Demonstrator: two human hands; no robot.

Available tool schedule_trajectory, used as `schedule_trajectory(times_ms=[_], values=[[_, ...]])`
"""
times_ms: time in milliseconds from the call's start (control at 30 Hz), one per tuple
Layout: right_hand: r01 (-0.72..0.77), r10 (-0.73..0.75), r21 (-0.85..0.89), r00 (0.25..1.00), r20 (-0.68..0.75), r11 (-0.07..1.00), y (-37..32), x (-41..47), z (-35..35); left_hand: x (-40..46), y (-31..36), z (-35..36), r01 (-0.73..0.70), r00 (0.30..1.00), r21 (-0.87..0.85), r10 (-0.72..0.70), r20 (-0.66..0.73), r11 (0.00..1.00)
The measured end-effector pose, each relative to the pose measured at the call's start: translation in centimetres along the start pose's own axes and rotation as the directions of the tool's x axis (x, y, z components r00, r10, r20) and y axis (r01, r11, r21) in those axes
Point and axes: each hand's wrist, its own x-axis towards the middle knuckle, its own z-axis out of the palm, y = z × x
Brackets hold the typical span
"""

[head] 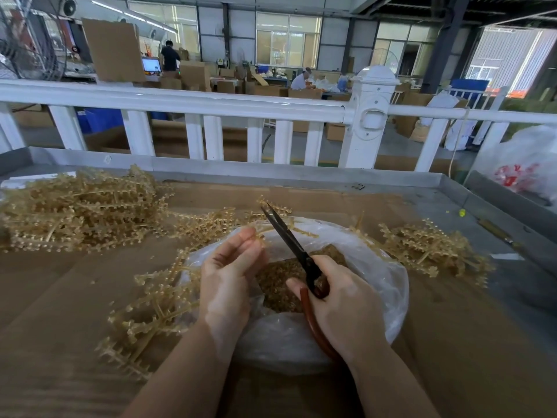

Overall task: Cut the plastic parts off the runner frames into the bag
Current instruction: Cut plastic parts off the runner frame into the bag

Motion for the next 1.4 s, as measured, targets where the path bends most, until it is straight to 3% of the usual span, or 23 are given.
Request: schedule_trajectory(times_ms=[300, 500, 633, 967, 1400], values=[[0.025, -0.024, -0.015, 0.999, 0.030, 1.000, -0.26, -0.25, -0.25, 0.15, 0.10, -0.22, 0.005, 1.000, -0.050, -0.005, 0.001, 0.999], [0.052, -0.050, -0.029, 0.998, 0.036, 0.998, -0.30, -0.28, -0.23, 0.66, -0.67, -0.55, -0.043, 0.999, 0.054, 0.045, -0.030, 0.998], [0.072, -0.070, -0.033, 0.996, 0.062, 0.997, -0.19, -0.32, -0.16, 0.73, -0.60, -0.59, -0.032, 0.999, -0.029, 0.031, -0.036, 0.999], [0.080, -0.078, -0.076, 0.997, 0.029, 0.994, -0.15, -0.36, 0.09, 0.42, -0.29, -0.53, 0.032, 0.998, -0.063, -0.028, 0.056, 0.997], [0.081, -0.080, -0.034, 0.996, 0.042, 0.996, -0.04, -0.27, 0.15, 0.66, -0.66, -0.49, 0.029, 0.997, -0.057, -0.025, 0.072, 0.998]])
